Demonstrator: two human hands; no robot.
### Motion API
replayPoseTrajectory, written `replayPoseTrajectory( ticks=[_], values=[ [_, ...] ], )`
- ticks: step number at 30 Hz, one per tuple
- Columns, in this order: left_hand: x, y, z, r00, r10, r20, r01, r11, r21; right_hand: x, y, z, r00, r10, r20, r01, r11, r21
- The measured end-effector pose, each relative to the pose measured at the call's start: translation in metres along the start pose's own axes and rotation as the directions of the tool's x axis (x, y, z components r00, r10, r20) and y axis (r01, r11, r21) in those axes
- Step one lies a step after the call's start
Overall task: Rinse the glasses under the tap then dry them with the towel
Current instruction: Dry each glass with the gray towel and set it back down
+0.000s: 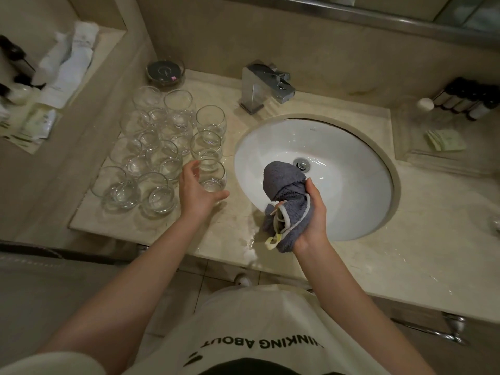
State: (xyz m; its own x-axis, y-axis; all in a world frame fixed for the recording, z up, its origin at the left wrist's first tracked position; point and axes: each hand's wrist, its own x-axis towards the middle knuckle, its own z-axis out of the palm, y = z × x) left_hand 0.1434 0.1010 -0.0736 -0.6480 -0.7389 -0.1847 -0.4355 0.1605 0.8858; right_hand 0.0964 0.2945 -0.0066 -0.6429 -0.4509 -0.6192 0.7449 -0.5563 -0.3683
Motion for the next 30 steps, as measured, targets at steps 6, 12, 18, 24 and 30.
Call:
replayPoseTrajectory(
  ticks=[6,12,18,24,30],
  values=[
    [-0.002,0.001,-0.002,1.000,-0.016,0.020,0.016,1.000,-0.008,0.002,0.001,-0.001,1.000,0.015,-0.009,-0.015,1.000,-0.012],
    [-0.008,0.001,-0.001,0.999,-0.036,-0.009,0.037,0.999,0.013,0.007,0.001,-0.004,1.000,0.013,-0.026,-0.013,1.000,-0.016],
    [-0.015,0.008,-0.001,0.998,-0.069,-0.010,0.069,0.997,-0.037,0.005,0.000,-0.004,1.000,0.023,-0.011,-0.023,1.000,-0.007],
    [-0.023,0.008,-0.008,0.998,-0.050,-0.040,0.050,0.999,0.002,0.005,-0.002,-0.006,1.000,0.020,-0.012,-0.020,1.000,-0.015],
    [-0.030,-0.002,-0.019,0.999,-0.014,-0.043,0.016,0.999,0.042,0.004,-0.001,-0.004,0.997,0.041,-0.065,-0.045,0.997,-0.065]
  ],
)
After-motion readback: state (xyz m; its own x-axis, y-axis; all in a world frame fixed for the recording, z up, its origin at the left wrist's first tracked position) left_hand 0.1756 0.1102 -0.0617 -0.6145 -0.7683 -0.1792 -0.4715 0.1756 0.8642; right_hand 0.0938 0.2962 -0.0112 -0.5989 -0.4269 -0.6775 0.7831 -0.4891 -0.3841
